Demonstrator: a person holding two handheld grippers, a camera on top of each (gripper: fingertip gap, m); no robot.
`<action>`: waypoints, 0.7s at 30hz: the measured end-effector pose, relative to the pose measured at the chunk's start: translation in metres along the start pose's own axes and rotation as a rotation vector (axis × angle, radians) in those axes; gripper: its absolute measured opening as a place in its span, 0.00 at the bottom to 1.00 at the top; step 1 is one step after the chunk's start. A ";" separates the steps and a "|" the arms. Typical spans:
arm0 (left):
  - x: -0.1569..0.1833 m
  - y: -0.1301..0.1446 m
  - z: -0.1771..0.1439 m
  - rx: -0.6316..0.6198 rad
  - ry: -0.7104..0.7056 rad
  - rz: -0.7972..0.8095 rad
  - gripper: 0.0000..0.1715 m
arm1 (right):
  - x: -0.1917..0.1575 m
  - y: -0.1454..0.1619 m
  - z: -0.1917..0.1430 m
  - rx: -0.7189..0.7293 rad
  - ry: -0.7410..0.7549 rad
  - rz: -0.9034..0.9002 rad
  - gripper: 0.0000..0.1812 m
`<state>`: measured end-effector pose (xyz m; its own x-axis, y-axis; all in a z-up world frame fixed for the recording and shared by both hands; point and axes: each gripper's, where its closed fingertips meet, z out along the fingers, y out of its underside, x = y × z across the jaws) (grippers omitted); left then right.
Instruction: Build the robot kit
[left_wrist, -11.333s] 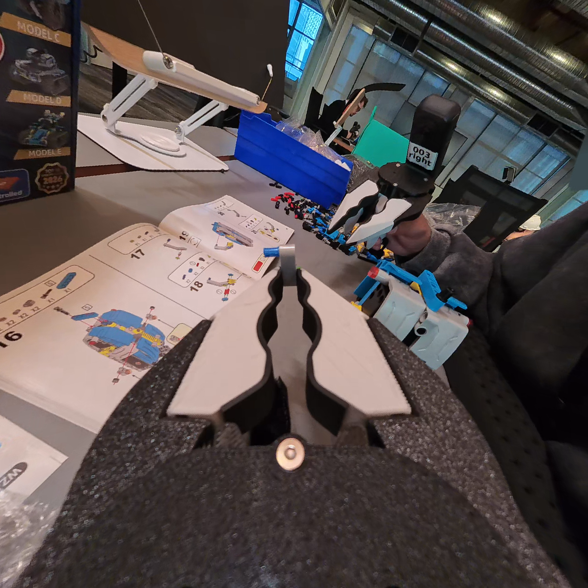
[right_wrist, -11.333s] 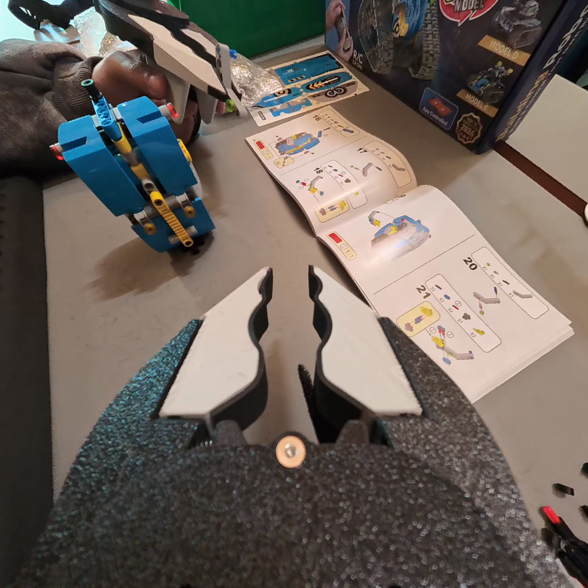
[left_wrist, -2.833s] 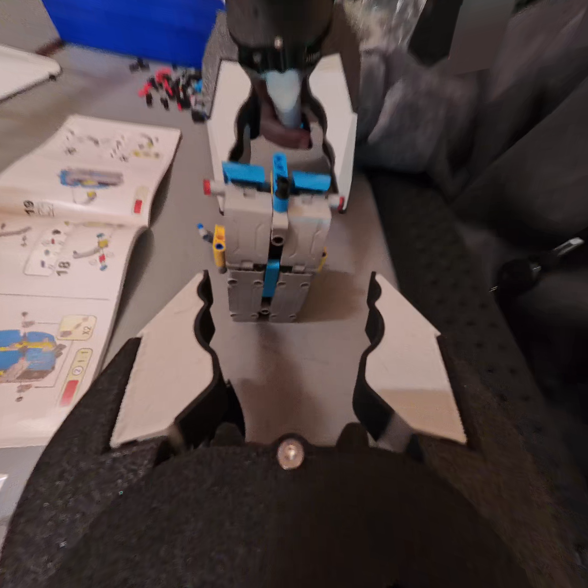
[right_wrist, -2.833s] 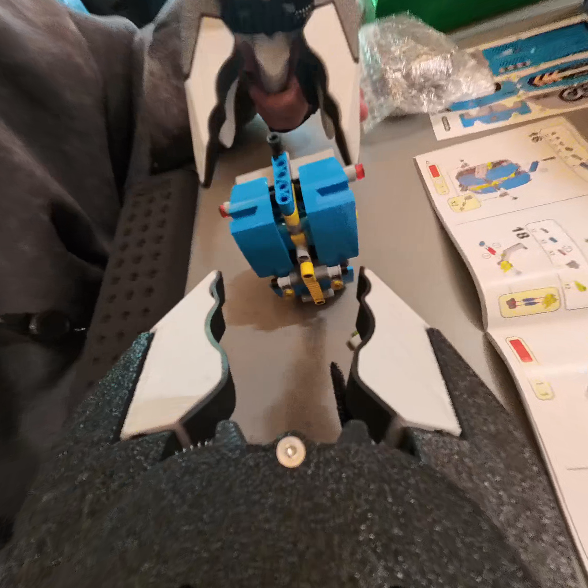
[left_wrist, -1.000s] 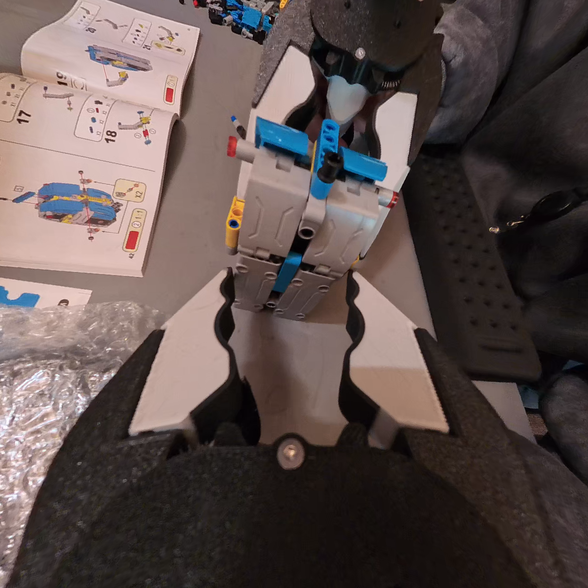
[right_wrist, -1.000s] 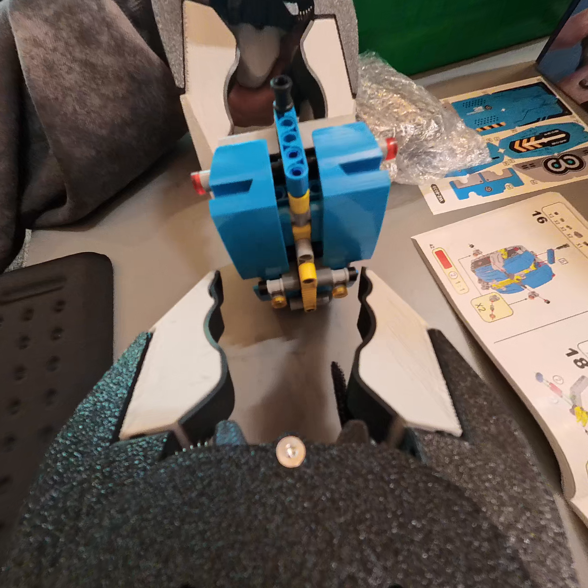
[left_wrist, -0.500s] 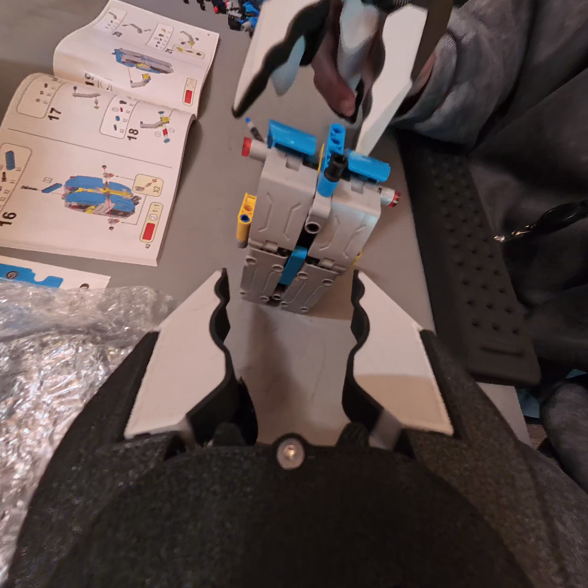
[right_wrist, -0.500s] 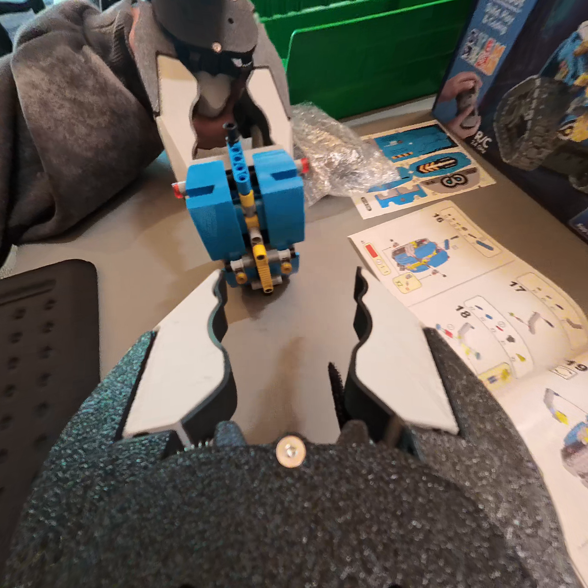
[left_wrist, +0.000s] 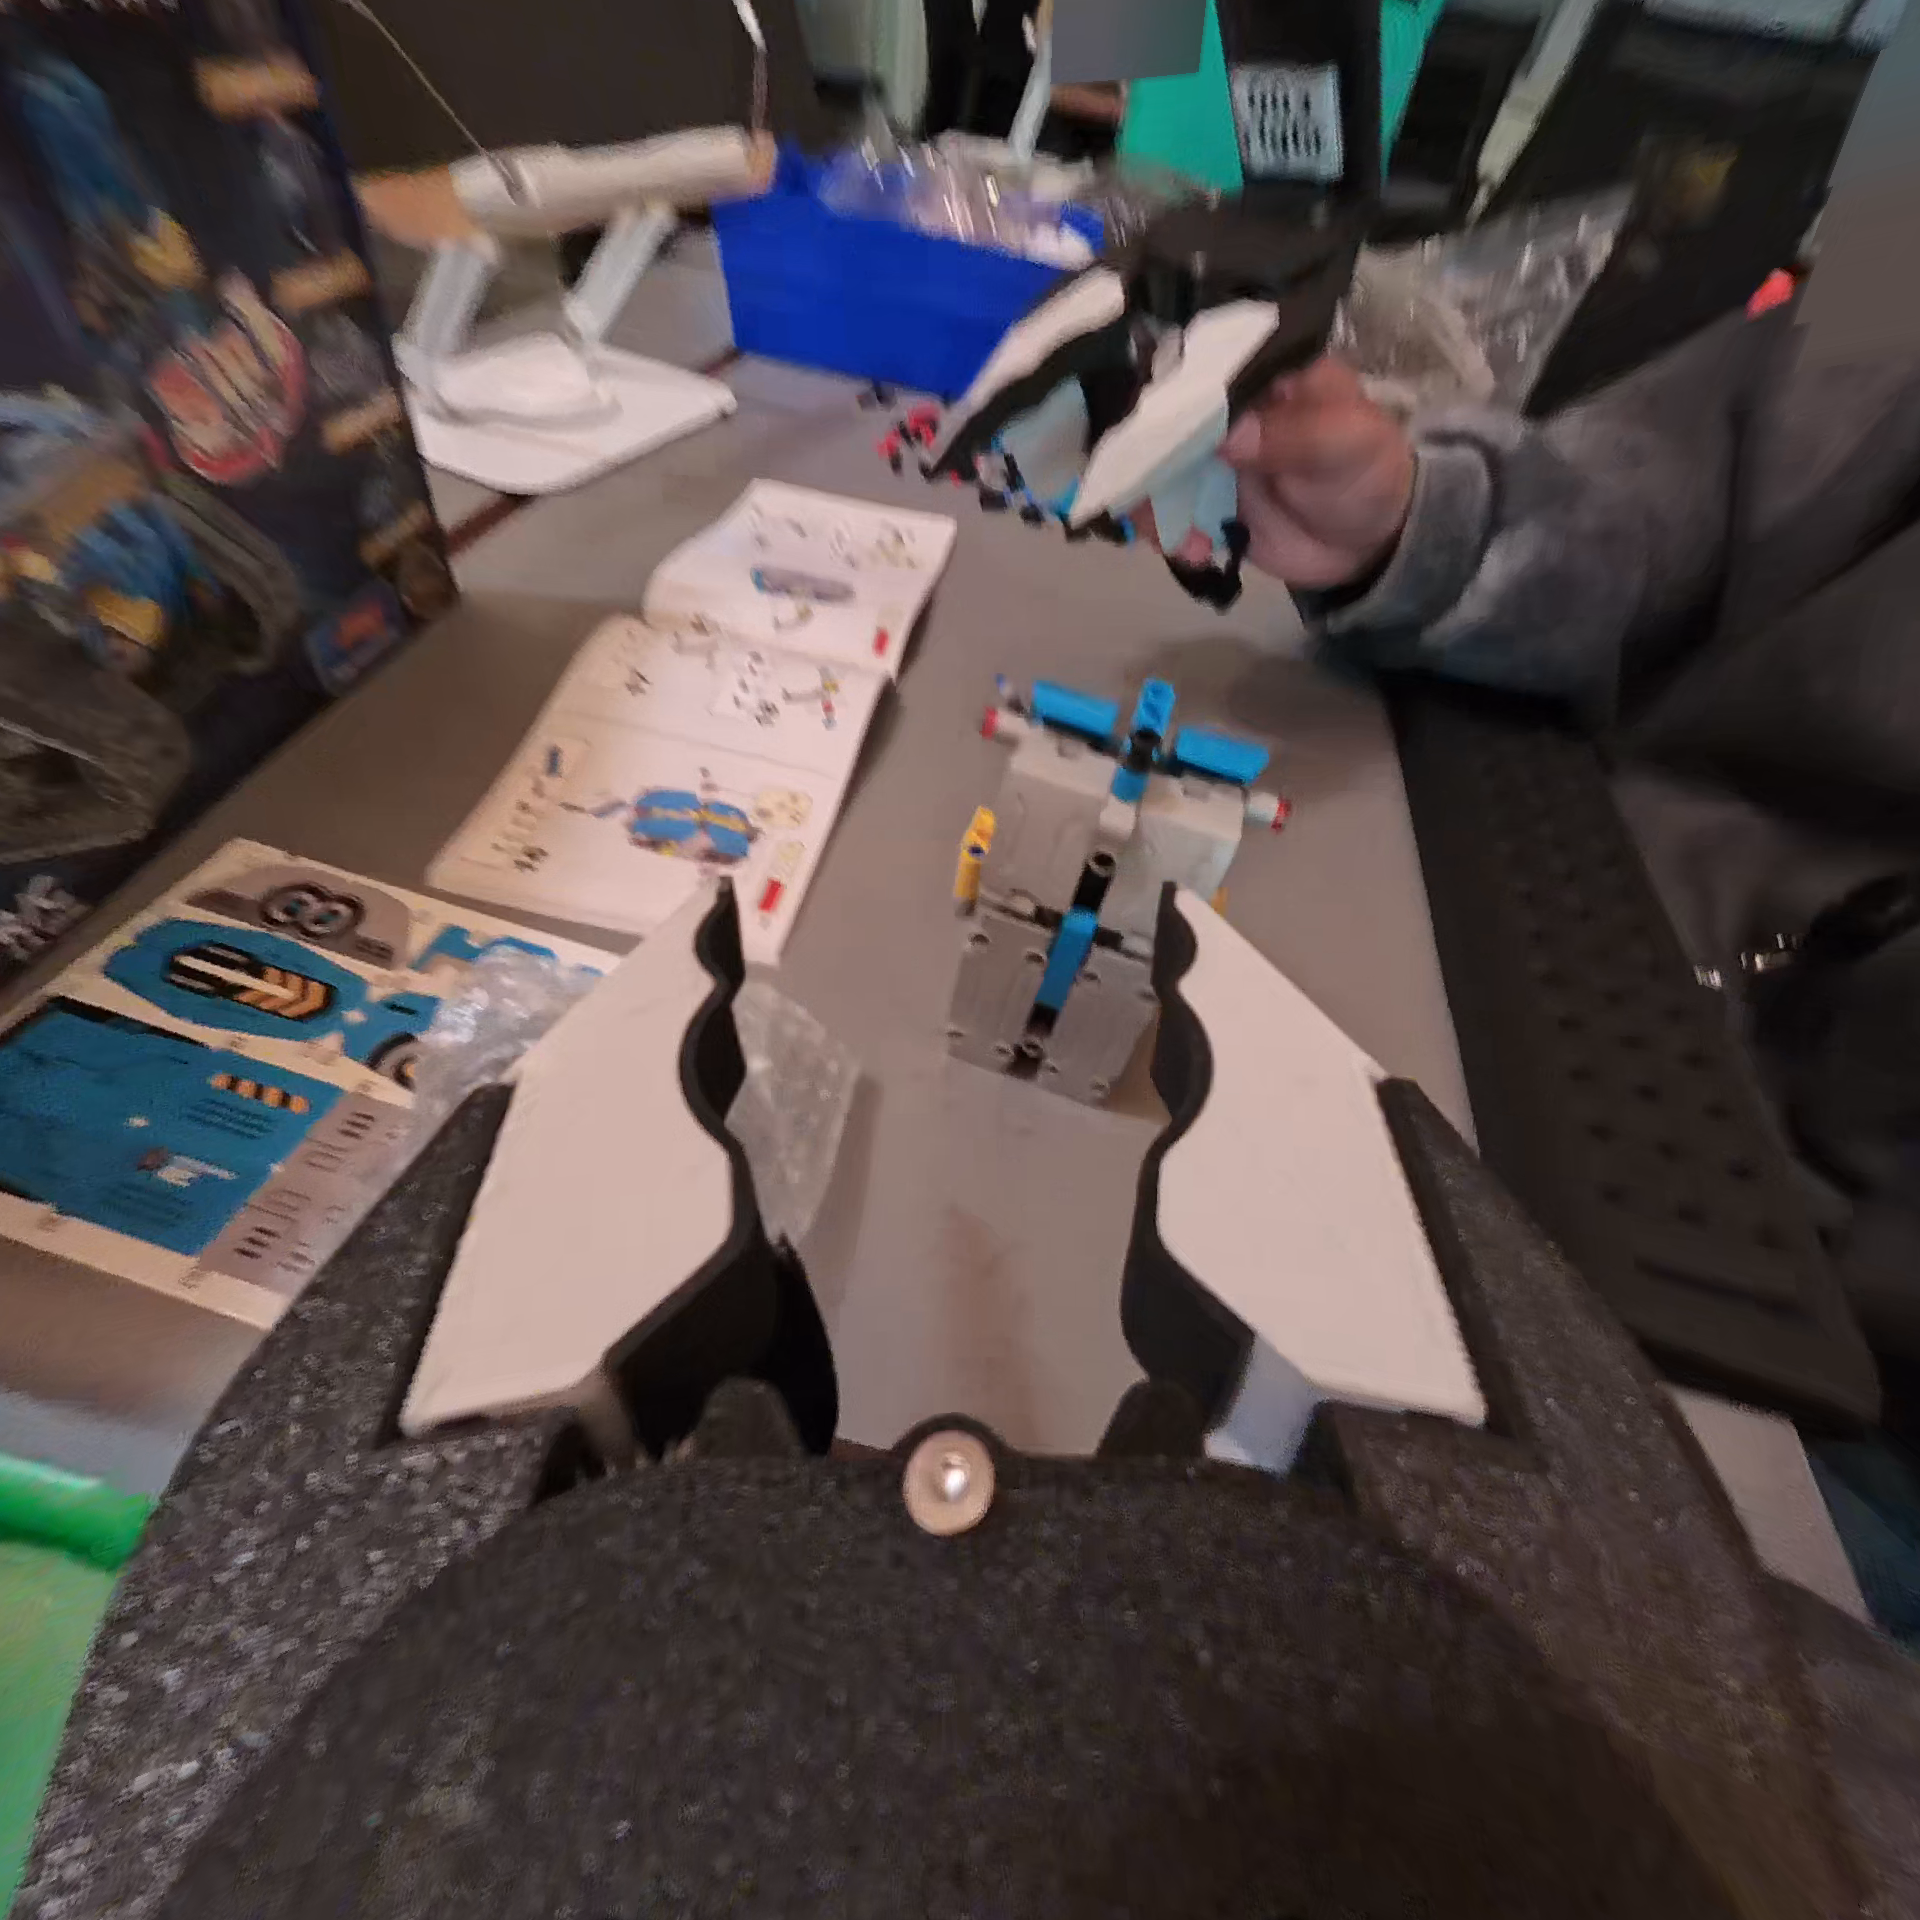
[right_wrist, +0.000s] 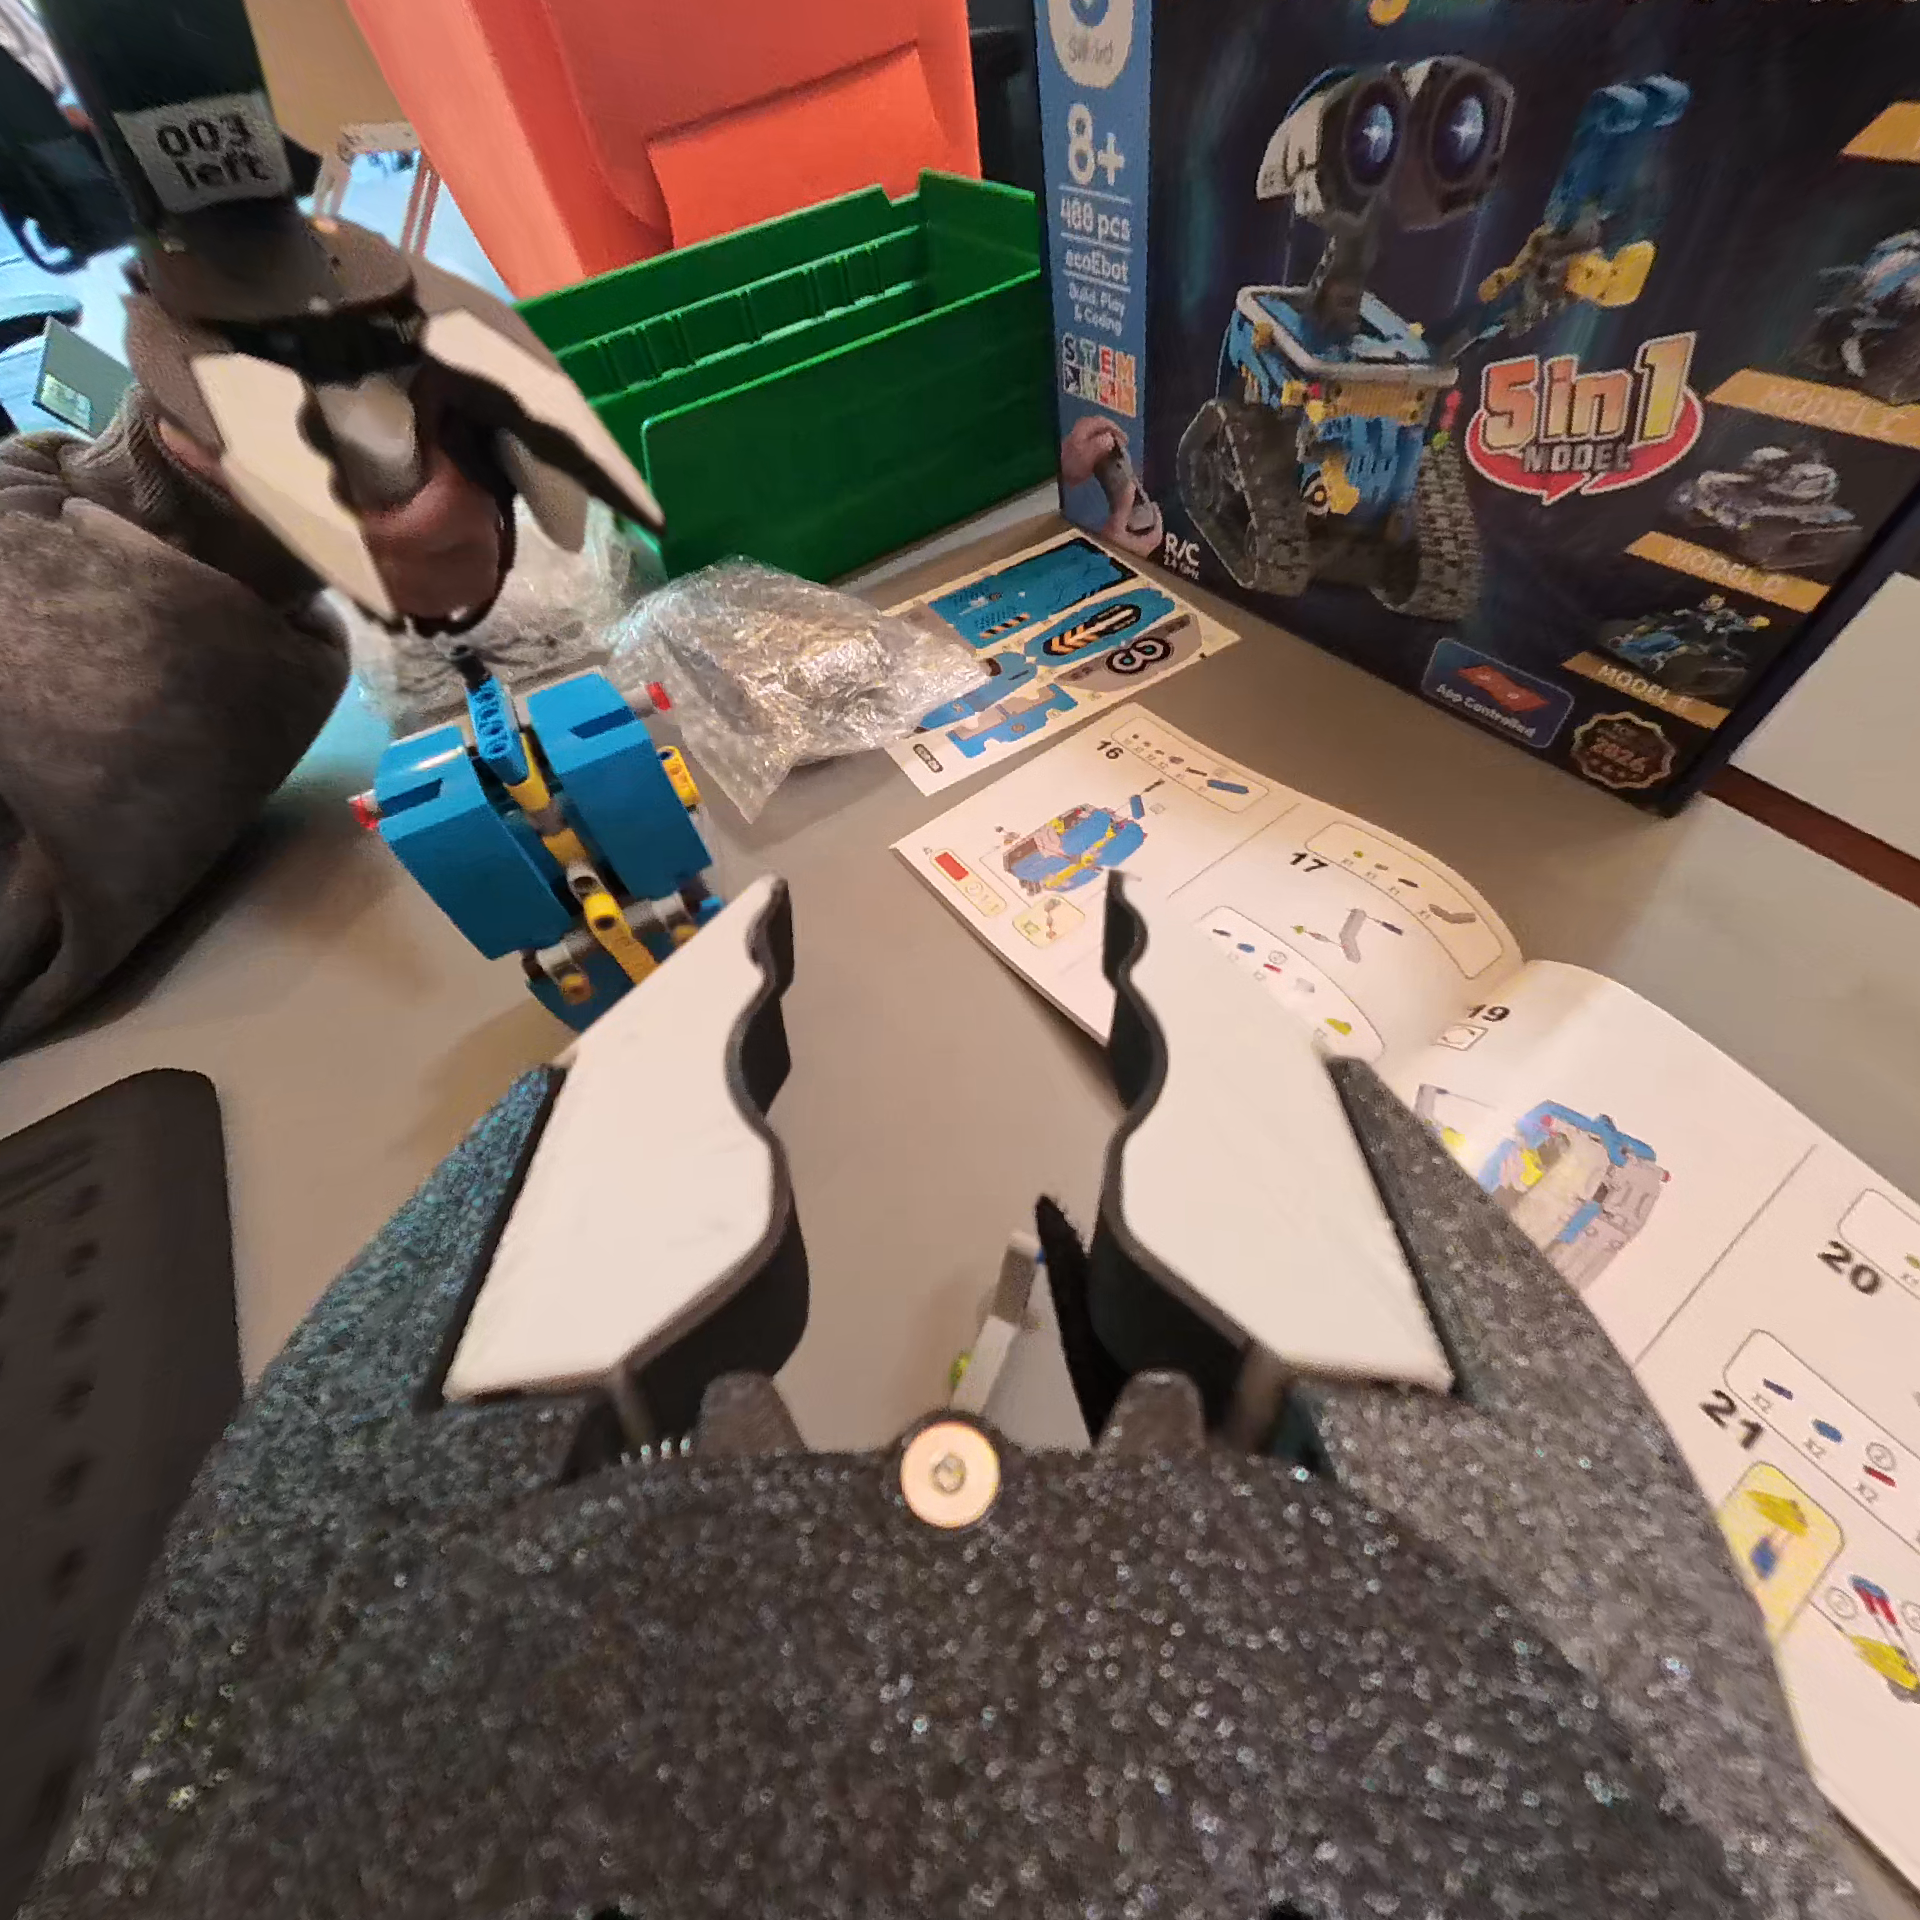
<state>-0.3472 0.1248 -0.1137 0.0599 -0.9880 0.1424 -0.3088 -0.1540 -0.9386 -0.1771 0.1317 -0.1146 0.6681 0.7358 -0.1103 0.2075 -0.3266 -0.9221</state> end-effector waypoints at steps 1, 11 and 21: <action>-0.005 -0.008 -0.003 0.047 -0.021 -0.003 0.46 | 0.002 0.001 -0.002 -0.010 -0.006 0.000 0.33; -0.064 -0.050 -0.025 0.314 -0.363 0.033 0.46 | 0.017 0.012 -0.016 -0.083 0.007 -0.128 0.00; 0.077 -0.154 -0.028 0.613 -0.218 0.296 0.39 | 0.058 0.008 -0.052 0.031 0.073 0.052 0.23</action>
<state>-0.3214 0.0719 0.0508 0.2645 -0.9523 -0.1521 0.2435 0.2186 -0.9450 -0.0989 0.1412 -0.1085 0.7281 0.6727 -0.1319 0.1496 -0.3438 -0.9270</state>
